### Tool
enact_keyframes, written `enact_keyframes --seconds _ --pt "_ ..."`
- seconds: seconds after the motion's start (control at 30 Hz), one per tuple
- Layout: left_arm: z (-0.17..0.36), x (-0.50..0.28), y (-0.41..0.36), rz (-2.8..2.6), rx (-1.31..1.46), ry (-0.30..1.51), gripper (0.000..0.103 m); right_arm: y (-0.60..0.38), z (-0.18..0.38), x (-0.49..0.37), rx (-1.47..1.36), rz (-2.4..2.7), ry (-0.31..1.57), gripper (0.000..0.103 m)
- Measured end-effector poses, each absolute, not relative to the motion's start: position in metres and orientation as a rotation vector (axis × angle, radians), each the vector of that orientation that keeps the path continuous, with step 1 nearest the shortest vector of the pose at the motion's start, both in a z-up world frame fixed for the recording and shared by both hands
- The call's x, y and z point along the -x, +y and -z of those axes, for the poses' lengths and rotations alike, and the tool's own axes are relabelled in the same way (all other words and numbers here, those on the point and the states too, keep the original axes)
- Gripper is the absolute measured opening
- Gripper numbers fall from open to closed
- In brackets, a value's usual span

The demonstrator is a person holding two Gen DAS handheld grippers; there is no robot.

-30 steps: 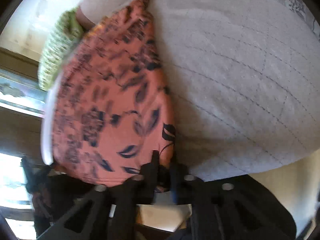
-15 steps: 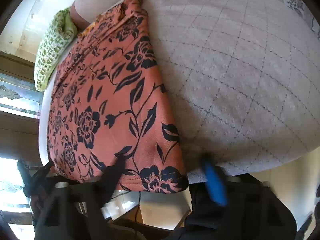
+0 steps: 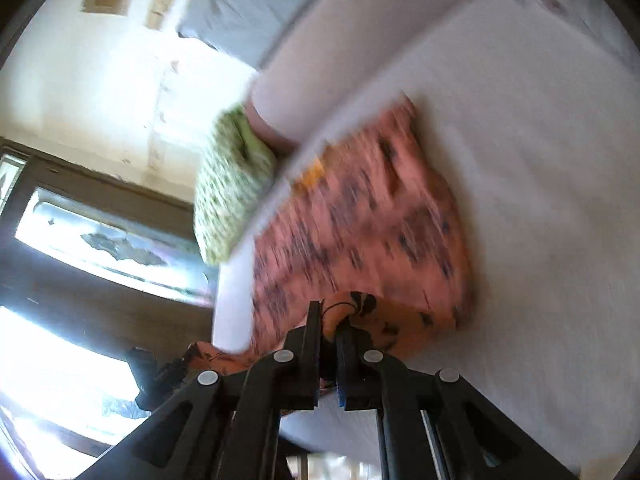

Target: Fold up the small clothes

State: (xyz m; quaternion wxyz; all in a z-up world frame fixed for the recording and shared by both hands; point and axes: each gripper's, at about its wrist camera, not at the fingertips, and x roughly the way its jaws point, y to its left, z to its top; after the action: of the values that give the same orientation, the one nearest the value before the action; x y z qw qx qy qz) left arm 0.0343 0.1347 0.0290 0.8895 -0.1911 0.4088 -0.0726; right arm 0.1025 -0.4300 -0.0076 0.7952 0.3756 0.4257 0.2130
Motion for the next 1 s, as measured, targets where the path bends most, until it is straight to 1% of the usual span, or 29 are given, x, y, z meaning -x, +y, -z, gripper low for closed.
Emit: enact_keyframes --seconds 0.07,0.17,0.23,0.3,0.33,0.4,0.43,0.47,0.53,0.57,0.6,0.63,0.67,0.7,0.73,0.77,0.83,0.9,1.0 --pt "-0.038 -0.073 0.134 0.138 0.37 0.823 0.005 -0.428 -0.004 -0.148 -0.803 -0.458 0.869 0.006" --pt "-0.03 -0.136 0.133 0.105 0.344 0.827 0.006 -0.436 -0.006 -0.207 -0.811 -0.43 0.832 0.006" --pt "-0.011 -0.176 0.135 0.083 0.339 0.84 0.006 -0.438 0.001 -0.251 -0.802 -0.392 0.819 0.006" --pt "0.01 -0.206 0.138 0.062 0.342 0.864 0.006 -0.444 0.011 -0.276 -0.81 -0.374 0.821 0.006" --pt "0.027 -0.225 0.138 0.062 0.344 0.895 0.007 -0.441 0.025 -0.299 -0.788 -0.347 0.848 0.006" --pt "0.062 -0.253 0.142 0.023 0.367 0.955 0.008 -0.44 0.057 -0.331 -0.803 -0.29 0.905 0.009" --pt "0.076 -0.263 0.145 -0.002 0.381 0.981 0.011 -0.439 0.068 -0.342 -0.799 -0.28 0.917 0.009" --pt "0.094 -0.274 0.149 -0.019 0.409 1.02 0.013 -0.437 0.091 -0.356 -0.798 -0.255 0.95 0.009" --pt "0.099 -0.278 0.156 -0.013 0.46 1.002 0.015 -0.437 0.11 -0.361 -0.813 -0.228 0.985 0.013" --pt "0.095 -0.279 0.157 -0.003 0.456 0.996 0.017 -0.436 0.109 -0.358 -0.809 -0.251 0.957 0.019" --pt "0.09 -0.279 0.157 0.0 0.449 0.982 0.018 -0.437 0.106 -0.356 -0.796 -0.267 0.942 0.029" --pt "0.085 -0.278 0.157 -0.001 0.446 0.967 0.021 -0.438 0.1 -0.353 -0.773 -0.281 0.925 0.037" --pt "0.08 -0.28 0.158 -0.008 0.441 0.947 0.035 -0.442 0.092 -0.351 -0.758 -0.268 0.907 0.065" --pt "0.072 -0.28 0.159 -0.048 0.43 0.906 0.049 -0.446 0.086 -0.349 -0.757 -0.247 0.891 0.082" --pt "0.063 -0.278 0.163 -0.092 0.441 0.851 0.074 -0.453 0.073 -0.346 -0.768 -0.209 0.846 0.083" --pt "0.057 -0.276 0.166 -0.112 0.461 0.812 0.083 -0.456 0.067 -0.345 -0.776 -0.211 0.826 0.083" --pt "0.046 -0.272 0.175 -0.142 0.505 0.774 0.083 -0.459 0.057 -0.346 -0.807 -0.227 0.822 0.083" --pt "0.043 -0.265 0.175 -0.134 0.519 0.776 0.083 -0.456 0.054 -0.346 -0.813 -0.244 0.826 0.083" --pt "0.044 -0.249 0.164 -0.061 0.427 0.8 0.083 -0.438 0.06 -0.342 -0.801 -0.325 0.886 0.083"
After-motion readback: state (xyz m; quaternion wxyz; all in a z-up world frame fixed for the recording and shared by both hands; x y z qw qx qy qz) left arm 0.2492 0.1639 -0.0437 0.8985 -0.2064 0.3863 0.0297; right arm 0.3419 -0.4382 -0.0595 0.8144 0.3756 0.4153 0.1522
